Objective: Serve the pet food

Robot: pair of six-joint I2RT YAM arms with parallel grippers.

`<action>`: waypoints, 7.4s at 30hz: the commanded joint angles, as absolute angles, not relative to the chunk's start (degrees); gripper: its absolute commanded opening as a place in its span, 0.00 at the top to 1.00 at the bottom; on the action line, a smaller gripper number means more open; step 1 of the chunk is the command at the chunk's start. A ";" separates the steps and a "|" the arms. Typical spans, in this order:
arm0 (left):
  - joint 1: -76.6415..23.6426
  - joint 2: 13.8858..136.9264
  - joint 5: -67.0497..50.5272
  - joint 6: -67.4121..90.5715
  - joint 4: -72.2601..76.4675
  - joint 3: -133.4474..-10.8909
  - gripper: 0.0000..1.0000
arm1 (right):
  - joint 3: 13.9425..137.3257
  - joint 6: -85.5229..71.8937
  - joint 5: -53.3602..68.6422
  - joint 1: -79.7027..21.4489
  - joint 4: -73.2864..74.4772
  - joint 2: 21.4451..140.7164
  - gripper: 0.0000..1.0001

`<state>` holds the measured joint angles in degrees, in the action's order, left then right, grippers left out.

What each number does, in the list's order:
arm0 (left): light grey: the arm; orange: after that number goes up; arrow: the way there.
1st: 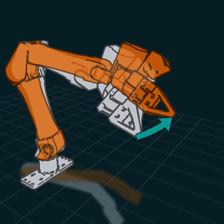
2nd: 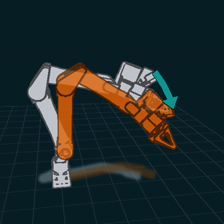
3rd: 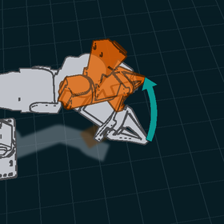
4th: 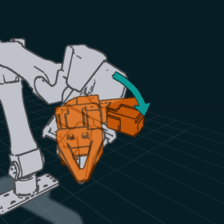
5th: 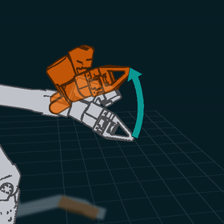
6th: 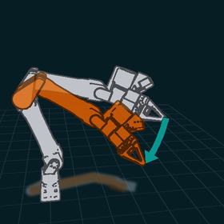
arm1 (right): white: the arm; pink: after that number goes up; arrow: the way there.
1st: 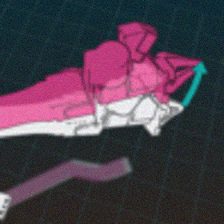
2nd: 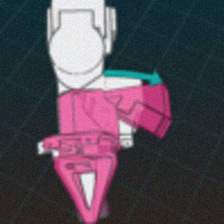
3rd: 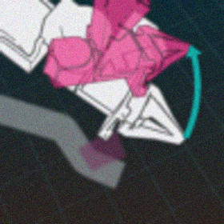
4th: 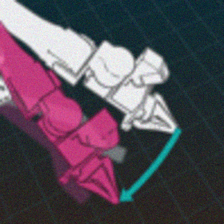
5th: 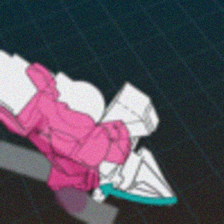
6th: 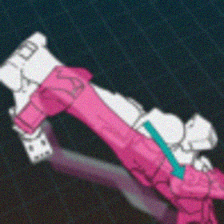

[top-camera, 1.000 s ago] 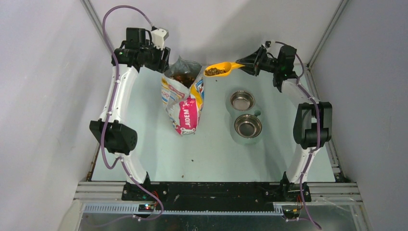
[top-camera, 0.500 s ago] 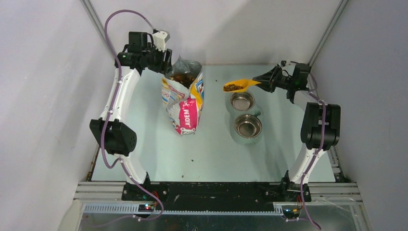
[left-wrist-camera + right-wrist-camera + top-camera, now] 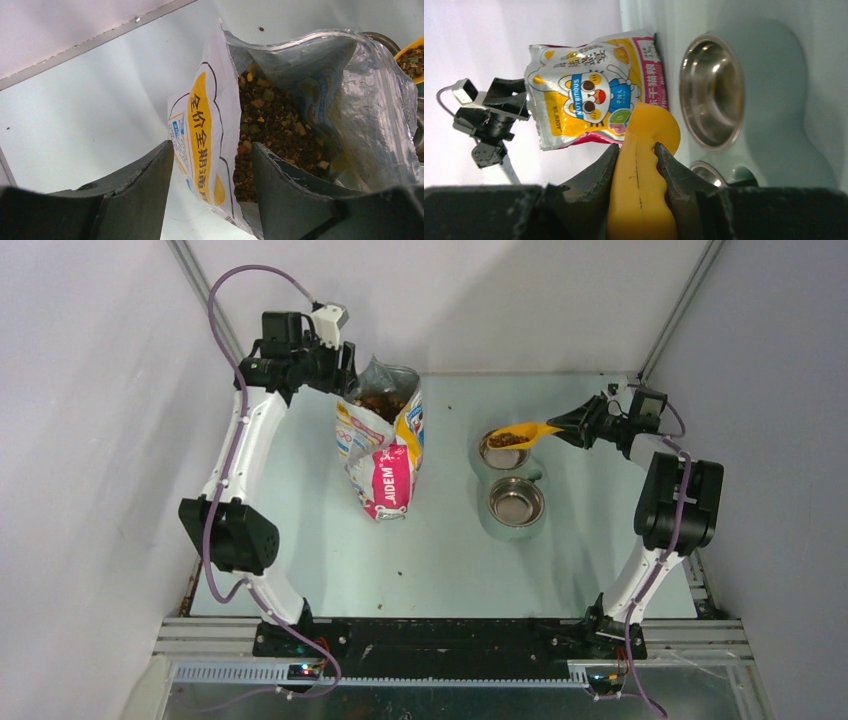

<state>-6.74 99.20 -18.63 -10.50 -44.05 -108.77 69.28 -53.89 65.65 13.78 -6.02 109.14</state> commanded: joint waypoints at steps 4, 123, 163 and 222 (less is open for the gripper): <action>-6.81 95.94 -22.09 -6.42 -40.30 -108.78 0.35 | 69.77 -40.34 57.16 15.14 5.83 105.05 1.00; -11.45 95.94 -17.13 8.69 -39.36 -105.40 1.00 | 138.57 7.34 13.24 -37.65 30.61 127.42 1.00; -9.58 99.57 -15.66 6.11 -41.50 -109.42 1.00 | 133.46 -14.17 46.55 -36.34 33.59 130.96 1.00; -11.96 101.73 -7.29 -19.60 -48.92 -120.81 1.00 | 126.54 -46.32 50.70 -21.16 13.23 126.58 1.00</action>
